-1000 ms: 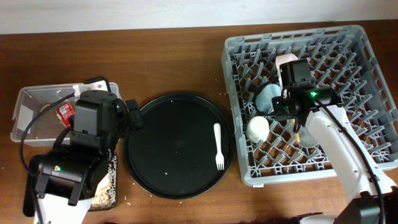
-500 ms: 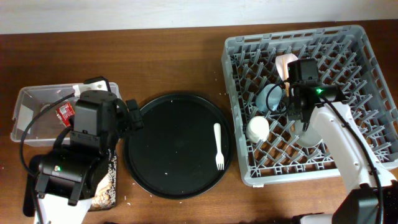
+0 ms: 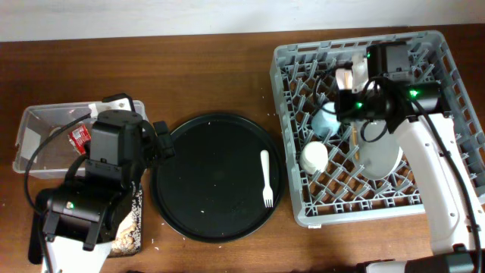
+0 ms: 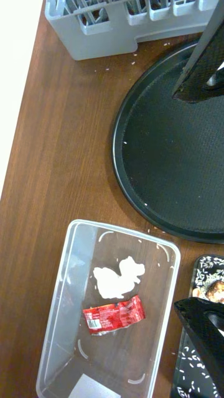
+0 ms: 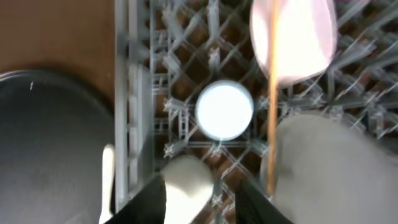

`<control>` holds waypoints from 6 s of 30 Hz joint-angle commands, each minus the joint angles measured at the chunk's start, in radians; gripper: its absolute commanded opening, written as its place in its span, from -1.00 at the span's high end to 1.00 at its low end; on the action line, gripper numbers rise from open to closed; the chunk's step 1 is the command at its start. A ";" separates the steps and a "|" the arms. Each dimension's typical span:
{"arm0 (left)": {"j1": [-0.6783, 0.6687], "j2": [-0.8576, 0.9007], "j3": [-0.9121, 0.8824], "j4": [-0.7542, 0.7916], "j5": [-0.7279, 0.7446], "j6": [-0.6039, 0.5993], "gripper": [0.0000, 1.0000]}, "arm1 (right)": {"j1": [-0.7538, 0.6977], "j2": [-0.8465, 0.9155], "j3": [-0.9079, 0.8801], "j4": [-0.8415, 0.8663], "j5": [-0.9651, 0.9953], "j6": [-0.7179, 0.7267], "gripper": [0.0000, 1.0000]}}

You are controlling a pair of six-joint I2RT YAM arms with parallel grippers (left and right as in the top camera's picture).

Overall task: Sort waste into correct bins and load items into the dishwasher rack
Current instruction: 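Lift the chopstick and carry it into the rack, then insert the chopstick upright between the rack tines, then release the chopstick and move the right gripper to the fork, then grasp the white plastic fork on the round tray with the right gripper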

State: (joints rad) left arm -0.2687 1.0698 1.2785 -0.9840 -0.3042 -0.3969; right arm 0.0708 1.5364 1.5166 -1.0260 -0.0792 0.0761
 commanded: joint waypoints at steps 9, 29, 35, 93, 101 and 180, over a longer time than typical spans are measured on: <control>0.003 -0.003 0.014 0.002 -0.014 0.008 -0.98 | 0.000 0.262 0.011 0.182 0.253 0.007 0.30; 0.003 -0.003 0.014 0.002 -0.014 0.008 -0.98 | -0.048 0.349 0.012 0.240 0.288 0.007 0.25; 0.003 -0.003 0.014 0.002 -0.014 0.008 -0.98 | -0.112 0.351 0.011 0.257 0.113 0.007 0.28; 0.003 -0.003 0.014 0.002 -0.014 0.008 -0.98 | -0.005 0.172 -0.008 0.075 -0.068 -0.121 0.92; 0.003 -0.003 0.014 0.002 -0.014 0.008 -0.98 | 0.002 0.172 -0.026 0.079 -0.068 -0.121 0.92; 0.003 -0.003 0.014 0.002 -0.014 0.008 -0.99 | 0.585 0.304 -0.352 0.201 0.065 0.595 0.41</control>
State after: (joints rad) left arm -0.2687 1.0698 1.2797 -0.9836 -0.3042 -0.3969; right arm 0.6498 1.8187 1.1759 -0.8314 -0.0414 0.6521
